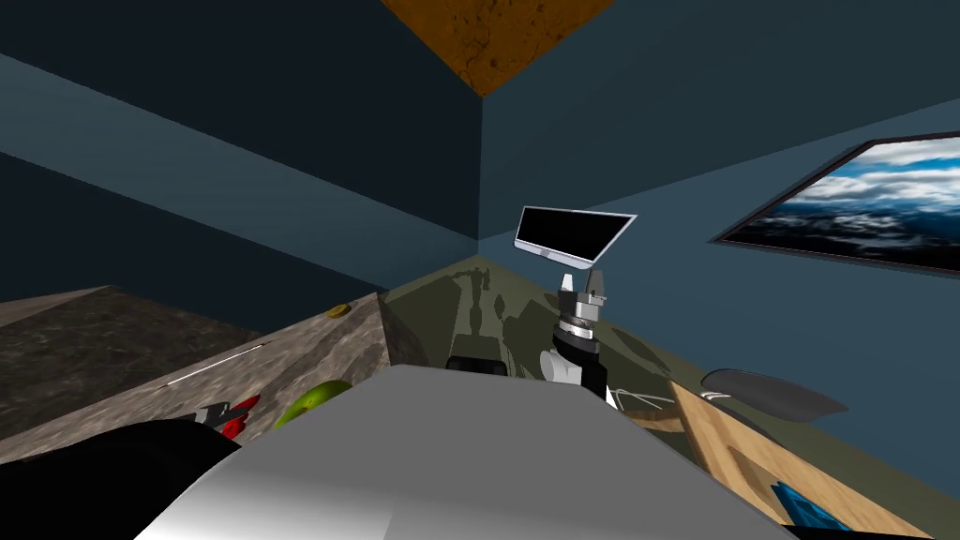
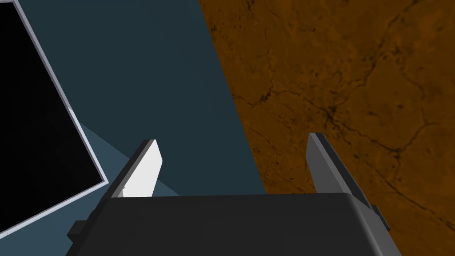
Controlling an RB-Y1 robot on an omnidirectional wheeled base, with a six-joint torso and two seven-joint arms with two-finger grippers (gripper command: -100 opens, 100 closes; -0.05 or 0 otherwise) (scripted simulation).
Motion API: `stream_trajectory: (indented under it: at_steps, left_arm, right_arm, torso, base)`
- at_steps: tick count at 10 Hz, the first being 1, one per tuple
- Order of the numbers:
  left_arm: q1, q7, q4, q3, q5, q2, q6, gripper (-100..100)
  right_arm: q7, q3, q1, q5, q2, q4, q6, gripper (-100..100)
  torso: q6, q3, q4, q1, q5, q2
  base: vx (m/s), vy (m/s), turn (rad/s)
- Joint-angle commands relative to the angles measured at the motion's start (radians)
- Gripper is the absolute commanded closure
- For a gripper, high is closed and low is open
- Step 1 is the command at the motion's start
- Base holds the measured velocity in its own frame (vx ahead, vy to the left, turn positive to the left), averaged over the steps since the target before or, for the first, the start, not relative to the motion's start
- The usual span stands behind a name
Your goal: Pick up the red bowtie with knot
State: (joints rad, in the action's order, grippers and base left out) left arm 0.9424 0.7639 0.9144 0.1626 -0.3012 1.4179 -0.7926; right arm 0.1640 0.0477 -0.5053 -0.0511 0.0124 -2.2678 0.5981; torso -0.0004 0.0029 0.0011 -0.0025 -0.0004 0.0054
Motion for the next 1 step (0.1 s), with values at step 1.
stream_trajectory:
  at_steps: [1]
  left_arm:
    - [0.000, 0.000, 0.000, 0.000, 0.000, 0.000, 0.000, 0]
  right_arm:
    - [0.000, 0.000, 0.000, 0.000, 0.000, 0.000, 0.000, 0]
  torso:
    - [0.000, 0.000, 0.000, 0.000, 0.000, 0.000]
  base:
    - [0.000, 0.000, 0.000]
